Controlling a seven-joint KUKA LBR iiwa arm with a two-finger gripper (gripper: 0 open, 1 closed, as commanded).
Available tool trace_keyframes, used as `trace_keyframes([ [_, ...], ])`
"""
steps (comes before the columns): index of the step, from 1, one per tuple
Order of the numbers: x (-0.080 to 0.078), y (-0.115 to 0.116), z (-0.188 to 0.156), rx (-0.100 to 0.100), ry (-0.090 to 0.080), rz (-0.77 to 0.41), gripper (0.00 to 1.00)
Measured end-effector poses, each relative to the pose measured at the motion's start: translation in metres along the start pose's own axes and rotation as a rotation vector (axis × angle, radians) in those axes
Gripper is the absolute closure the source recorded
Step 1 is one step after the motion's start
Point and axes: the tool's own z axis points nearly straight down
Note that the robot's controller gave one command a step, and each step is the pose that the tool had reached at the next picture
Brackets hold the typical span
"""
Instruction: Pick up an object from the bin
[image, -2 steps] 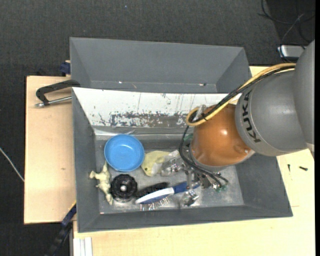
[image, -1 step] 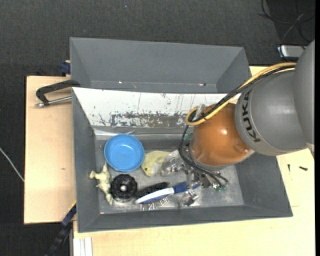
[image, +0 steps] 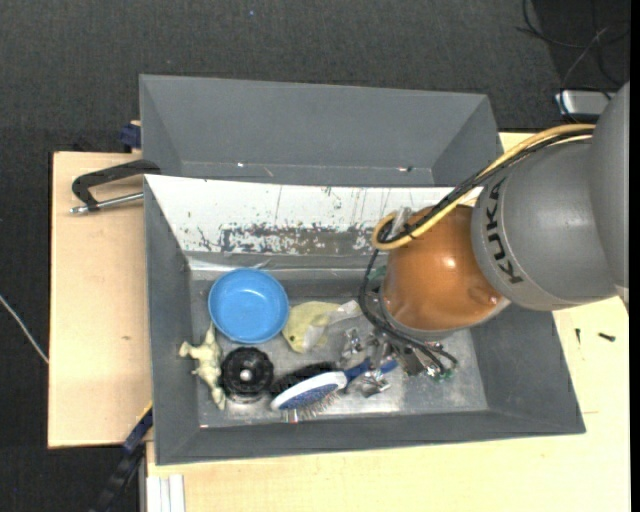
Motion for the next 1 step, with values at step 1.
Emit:
trace_keyframes([
  [1, -0.0017, 0.0001, -0.1106, 0.003, -0.014, 0.001, 1.0],
])
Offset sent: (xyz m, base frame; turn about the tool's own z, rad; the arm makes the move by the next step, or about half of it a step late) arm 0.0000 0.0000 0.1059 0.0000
